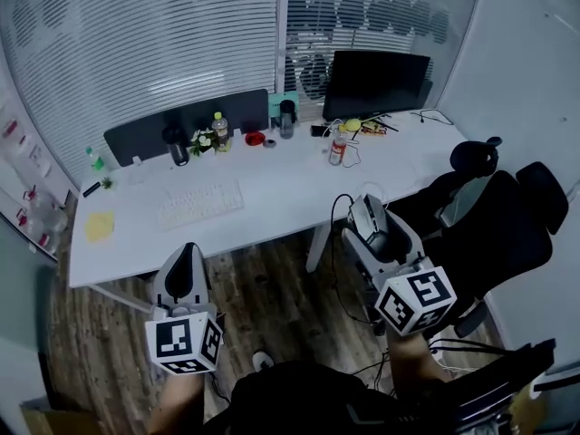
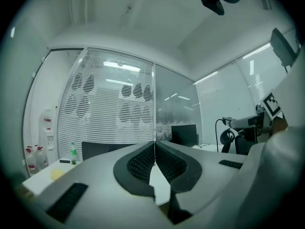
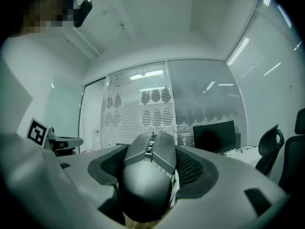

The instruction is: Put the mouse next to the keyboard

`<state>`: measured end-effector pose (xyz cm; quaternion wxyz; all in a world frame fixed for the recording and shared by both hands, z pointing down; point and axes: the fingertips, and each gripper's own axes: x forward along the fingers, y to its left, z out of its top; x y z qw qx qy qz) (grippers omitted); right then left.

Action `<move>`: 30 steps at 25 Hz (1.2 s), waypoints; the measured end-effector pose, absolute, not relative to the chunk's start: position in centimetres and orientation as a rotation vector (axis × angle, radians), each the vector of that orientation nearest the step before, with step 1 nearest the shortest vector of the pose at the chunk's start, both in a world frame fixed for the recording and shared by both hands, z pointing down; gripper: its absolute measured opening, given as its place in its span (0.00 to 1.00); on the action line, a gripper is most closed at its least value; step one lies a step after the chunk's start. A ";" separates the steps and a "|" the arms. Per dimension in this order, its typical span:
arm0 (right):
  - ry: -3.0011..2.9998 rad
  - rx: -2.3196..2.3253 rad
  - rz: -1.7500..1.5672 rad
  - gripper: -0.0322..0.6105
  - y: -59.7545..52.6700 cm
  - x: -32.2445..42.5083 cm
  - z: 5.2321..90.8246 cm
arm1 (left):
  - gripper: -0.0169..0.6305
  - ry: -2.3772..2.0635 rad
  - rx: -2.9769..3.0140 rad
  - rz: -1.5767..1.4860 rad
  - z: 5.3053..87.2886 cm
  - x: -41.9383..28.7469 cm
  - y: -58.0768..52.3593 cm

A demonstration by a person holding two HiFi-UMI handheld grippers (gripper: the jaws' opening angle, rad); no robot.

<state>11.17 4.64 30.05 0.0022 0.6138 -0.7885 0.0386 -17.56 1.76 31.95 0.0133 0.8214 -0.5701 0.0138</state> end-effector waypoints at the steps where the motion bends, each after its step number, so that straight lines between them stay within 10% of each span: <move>1: -2.479 1.927 0.118 0.53 4.3 10.7 29.9 | 0.07 -1.769 2.557 0.050 32.2 -17.9 1.1; 30: -2.652 1.766 0.075 0.53 -14.0 7.5 30.2 | 0.07 -1.812 2.558 0.121 32.6 -20.2 -14.3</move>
